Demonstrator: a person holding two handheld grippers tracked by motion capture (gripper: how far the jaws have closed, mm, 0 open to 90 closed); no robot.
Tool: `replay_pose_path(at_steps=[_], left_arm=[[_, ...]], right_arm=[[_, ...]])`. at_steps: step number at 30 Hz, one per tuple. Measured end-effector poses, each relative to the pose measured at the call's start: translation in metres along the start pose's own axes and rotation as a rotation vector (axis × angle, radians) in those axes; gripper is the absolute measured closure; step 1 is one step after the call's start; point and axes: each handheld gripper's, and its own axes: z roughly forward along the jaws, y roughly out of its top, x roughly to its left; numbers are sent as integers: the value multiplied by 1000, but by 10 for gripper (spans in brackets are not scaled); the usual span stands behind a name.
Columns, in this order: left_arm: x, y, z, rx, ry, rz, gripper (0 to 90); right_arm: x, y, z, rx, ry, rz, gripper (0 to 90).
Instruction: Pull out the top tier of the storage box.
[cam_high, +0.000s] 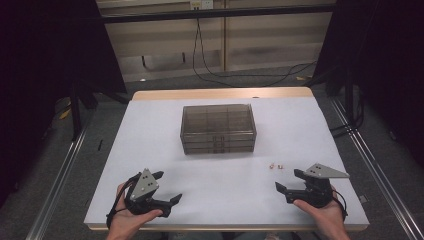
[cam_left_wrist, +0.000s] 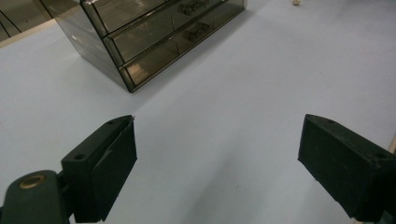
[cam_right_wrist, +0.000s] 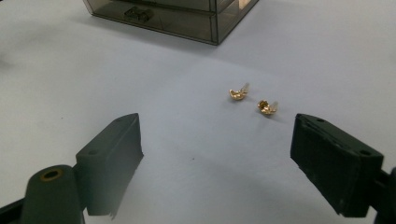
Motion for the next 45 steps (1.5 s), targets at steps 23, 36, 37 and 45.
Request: replay_pose_path(at_steps=[23, 36, 37, 45], left_arm=[[-17, 31, 29, 38, 62, 224, 269], [-16, 55, 51, 55, 84, 329, 374], [-17, 56, 52, 60, 89, 337, 380], [-17, 66, 62, 73, 121, 393, 444]], right_arm=[[4, 1, -1, -4, 19, 3, 158], [5, 1, 0, 5, 28, -5, 157], [5, 1, 0, 7, 24, -4, 158], [6, 1, 3, 18, 29, -11, 158]])
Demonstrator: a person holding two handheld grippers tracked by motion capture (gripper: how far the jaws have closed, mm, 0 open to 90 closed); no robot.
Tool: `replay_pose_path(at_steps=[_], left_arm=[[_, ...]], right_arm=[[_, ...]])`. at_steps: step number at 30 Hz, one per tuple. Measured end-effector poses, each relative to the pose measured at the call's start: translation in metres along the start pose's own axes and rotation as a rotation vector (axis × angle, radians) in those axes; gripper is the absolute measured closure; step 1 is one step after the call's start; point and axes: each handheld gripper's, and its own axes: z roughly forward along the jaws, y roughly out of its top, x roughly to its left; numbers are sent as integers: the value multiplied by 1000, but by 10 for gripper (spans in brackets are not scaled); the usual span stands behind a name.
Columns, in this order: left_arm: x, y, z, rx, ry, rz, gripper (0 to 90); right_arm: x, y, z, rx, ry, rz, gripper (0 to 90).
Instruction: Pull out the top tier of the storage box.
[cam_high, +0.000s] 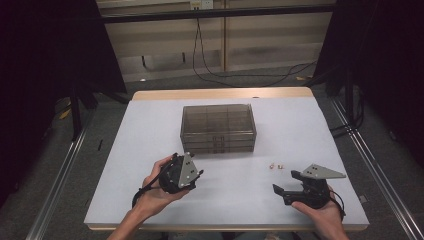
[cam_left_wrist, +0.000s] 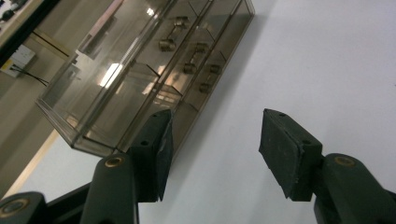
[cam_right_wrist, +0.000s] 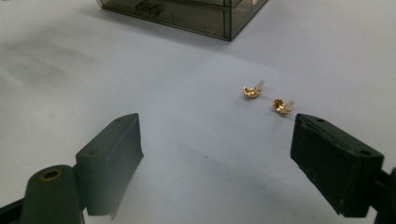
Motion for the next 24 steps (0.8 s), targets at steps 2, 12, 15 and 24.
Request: replay_pose_path(at_steps=[2, 12, 15, 24], left_arm=[[0, 2, 1, 2, 3, 2, 449], [-5, 21, 19, 23, 23, 88, 488], [-4, 23, 22, 26, 27, 95, 511], [-8, 31, 30, 63, 115, 191, 549]], right_arm=[[0, 0, 1, 5, 2, -5, 158], [0, 0, 0, 8, 5, -8, 157], [0, 0, 0, 10, 5, -6, 158], [0, 0, 0, 19, 10, -8, 157]])
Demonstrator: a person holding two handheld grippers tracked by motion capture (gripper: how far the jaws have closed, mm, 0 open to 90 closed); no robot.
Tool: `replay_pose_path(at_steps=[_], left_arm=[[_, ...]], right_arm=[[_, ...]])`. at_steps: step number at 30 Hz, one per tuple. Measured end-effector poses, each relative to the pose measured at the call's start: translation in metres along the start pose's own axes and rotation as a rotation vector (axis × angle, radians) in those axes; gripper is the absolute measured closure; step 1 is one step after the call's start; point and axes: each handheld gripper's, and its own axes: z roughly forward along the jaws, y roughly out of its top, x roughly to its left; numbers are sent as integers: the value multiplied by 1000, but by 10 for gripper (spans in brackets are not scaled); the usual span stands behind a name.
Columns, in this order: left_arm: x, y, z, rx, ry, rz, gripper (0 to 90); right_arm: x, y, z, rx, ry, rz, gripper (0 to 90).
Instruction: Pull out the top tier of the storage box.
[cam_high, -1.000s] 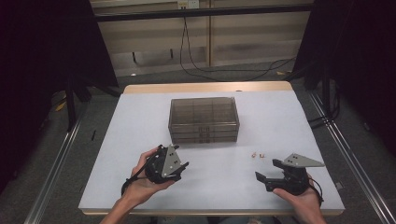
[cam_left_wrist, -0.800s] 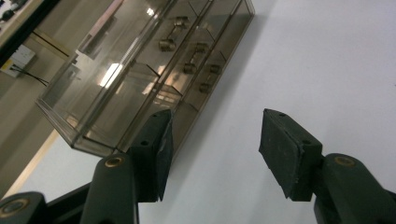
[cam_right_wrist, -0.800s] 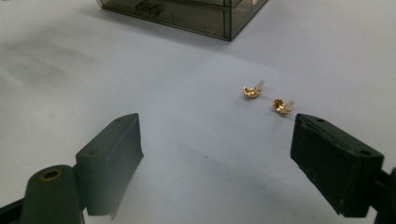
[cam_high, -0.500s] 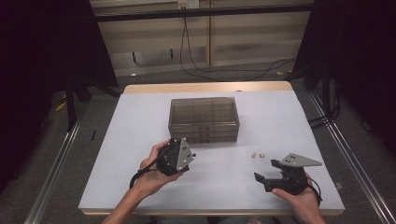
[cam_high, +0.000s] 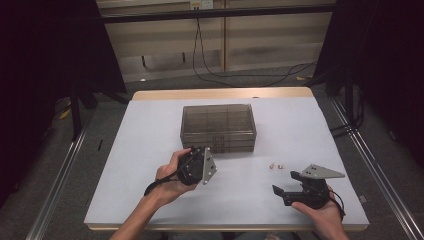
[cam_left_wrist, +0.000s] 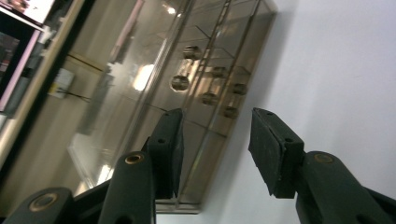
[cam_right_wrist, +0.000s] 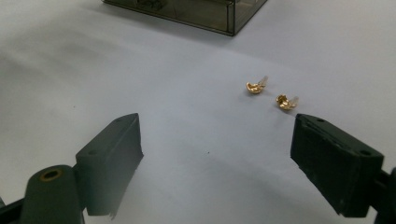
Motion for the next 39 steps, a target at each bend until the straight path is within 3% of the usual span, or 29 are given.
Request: replay_pose_path(at_steps=[4, 9, 14, 18, 19, 22, 23, 25, 27, 32, 33, 39], left_arm=[[-3, 4, 5, 20, 34, 41, 571], [-3, 9, 15, 72, 95, 151, 625], [-4, 13, 21, 101, 143, 206, 671], [-6, 13, 26, 104, 149, 199, 709], [-6, 15, 28, 111, 155, 237, 710], [-8, 18, 30, 130, 171, 260, 714], [-9, 18, 31, 120, 193, 268, 718], [-11, 18, 35, 114, 197, 264, 729], [-11, 19, 38, 135, 212, 291, 739], [-13, 20, 44, 150, 230, 313, 755], [-14, 21, 44, 158, 258, 327, 755], [-14, 24, 49, 165, 271, 357, 755]], right_arm=[[1, 0, 0, 4, 4, -2, 158], [1, 0, -1, 2, 6, -2, 158], [0, 0, -1, 4, 4, 1, 157], [1, 0, -1, 4, 7, -2, 157], [1, 0, -1, 5, 8, -6, 157], [1, 0, -1, 5, 6, -6, 157], [1, 0, -1, 5, 8, -2, 157], [1, 0, -1, 6, 10, -4, 157], [1, 0, -1, 6, 8, -5, 157], [1, 0, -1, 6, 10, -3, 157], [1, 0, -1, 6, 11, -4, 157], [1, 0, -1, 14, 14, -9, 155]])
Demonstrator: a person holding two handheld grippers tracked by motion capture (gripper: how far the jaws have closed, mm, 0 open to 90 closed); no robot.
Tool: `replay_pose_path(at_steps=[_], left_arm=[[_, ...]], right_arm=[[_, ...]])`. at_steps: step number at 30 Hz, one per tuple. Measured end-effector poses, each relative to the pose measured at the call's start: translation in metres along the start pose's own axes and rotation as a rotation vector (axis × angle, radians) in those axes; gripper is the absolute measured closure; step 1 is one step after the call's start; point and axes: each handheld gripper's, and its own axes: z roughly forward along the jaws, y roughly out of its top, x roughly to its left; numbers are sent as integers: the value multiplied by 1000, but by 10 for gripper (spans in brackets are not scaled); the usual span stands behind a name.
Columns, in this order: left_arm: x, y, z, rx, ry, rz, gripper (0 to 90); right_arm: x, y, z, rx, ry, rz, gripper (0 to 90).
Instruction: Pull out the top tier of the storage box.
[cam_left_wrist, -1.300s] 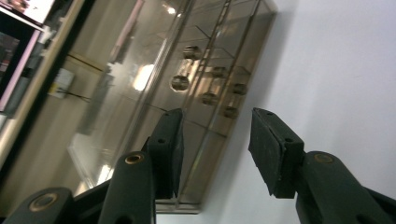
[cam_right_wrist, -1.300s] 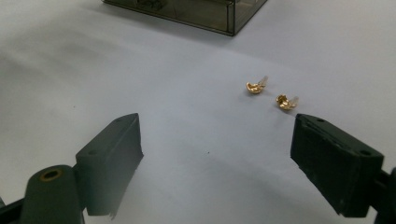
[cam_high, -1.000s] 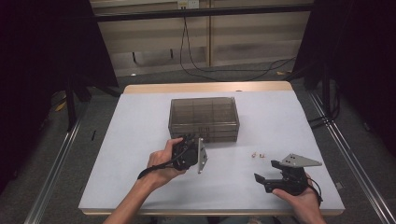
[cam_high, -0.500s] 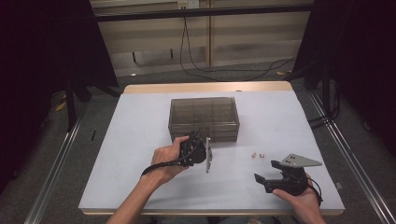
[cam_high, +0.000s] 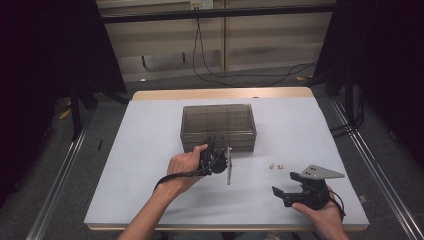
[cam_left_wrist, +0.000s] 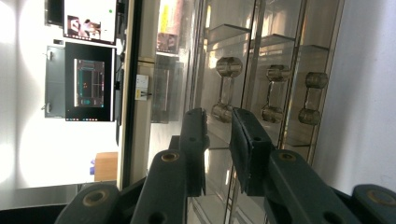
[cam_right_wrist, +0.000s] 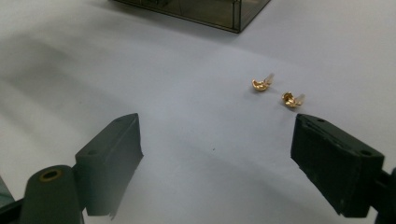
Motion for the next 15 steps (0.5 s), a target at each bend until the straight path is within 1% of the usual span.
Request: replay_pose_path(at_steps=[3, 4, 6, 7, 10, 12, 13, 14, 15], left_arm=[[0, 1, 1, 2, 1, 10, 759], [-3, 2, 2, 1, 9, 25, 759], [-5, 3, 3, 20, 12, 36, 769], [-6, 4, 3, 18, 19, 37, 770], [-9, 5, 4, 17, 21, 38, 779], [-10, 6, 5, 19, 34, 46, 789], [-11, 7, 5, 25, 42, 57, 792], [-11, 7, 5, 25, 42, 57, 795], [-12, 7, 6, 27, 49, 68, 798]], right_arm=[[0, 0, 0, 1, 0, -1, 155], [0, 0, 0, -2, 2, -3, 155], [0, 0, 0, -2, 1, -3, 155], [0, 0, -1, -2, 1, -2, 155], [0, 0, 0, -1, 3, -3, 155], [0, 0, 0, -3, 5, -4, 155], [0, 0, 0, -1, 5, -4, 155], [0, 0, 0, -1, 5, -4, 155], [0, 0, 0, 2, 6, -3, 155]])
